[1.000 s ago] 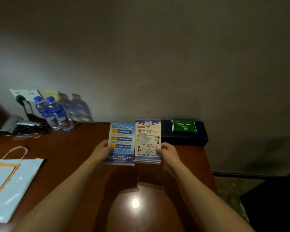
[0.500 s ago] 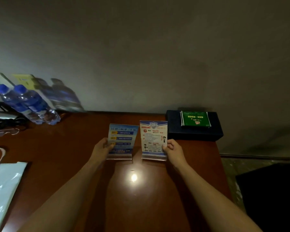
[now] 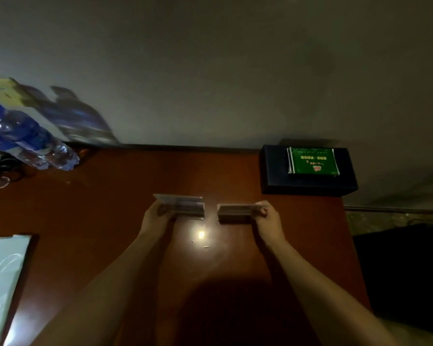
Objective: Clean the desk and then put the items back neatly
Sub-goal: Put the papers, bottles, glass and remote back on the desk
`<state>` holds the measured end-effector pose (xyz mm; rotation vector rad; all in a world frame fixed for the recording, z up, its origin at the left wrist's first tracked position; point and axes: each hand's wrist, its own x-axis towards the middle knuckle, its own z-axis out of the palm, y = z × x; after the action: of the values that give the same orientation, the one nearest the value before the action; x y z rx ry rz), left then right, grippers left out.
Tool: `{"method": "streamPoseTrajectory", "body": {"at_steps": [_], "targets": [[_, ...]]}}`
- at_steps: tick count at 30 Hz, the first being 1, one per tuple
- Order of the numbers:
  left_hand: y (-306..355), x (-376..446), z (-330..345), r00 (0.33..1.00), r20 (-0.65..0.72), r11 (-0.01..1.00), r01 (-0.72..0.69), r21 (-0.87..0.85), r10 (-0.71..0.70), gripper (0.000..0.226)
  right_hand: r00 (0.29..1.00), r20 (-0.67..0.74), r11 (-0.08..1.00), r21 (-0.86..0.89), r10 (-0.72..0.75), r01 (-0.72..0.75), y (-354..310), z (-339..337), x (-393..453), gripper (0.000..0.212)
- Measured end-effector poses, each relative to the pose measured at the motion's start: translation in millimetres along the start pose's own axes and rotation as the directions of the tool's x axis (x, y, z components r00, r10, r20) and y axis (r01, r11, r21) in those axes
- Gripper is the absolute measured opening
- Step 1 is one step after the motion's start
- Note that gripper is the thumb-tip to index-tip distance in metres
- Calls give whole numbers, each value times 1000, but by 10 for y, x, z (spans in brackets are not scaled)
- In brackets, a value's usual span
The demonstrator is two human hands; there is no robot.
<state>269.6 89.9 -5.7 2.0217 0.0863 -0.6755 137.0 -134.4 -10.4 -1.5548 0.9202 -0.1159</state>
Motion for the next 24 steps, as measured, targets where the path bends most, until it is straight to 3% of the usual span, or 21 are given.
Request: {"method": "streamPoseTrajectory", "body": {"at_steps": [3,6,9,12,18,24], "targets": [[-129,-71,75,990,-136,998,-19,62,27,37,999,-47,997,-79,-13,9,52,40,-51,21],[-263,-222,175,981,-162,952,-56,302,109,32,982,-150,896,-443,-111,33,160,12,-266,14],[-328,-325,259,980,60,811,-189,554,188,51,963,167,595,-760,-210,262,241,44,-487,32],[-304,-298,276,977,192,627,-208,751,94,59,926,348,420,-826,-144,376,213,119,-512,49],[-257,-255,317,974,228,472,-210,856,21,57,932,360,293,-896,37,334,322,298,-362,61],[-116,-123,417,971,233,474,-227,851,47,57,954,295,298,-917,58,265,219,409,-145,61]]}}
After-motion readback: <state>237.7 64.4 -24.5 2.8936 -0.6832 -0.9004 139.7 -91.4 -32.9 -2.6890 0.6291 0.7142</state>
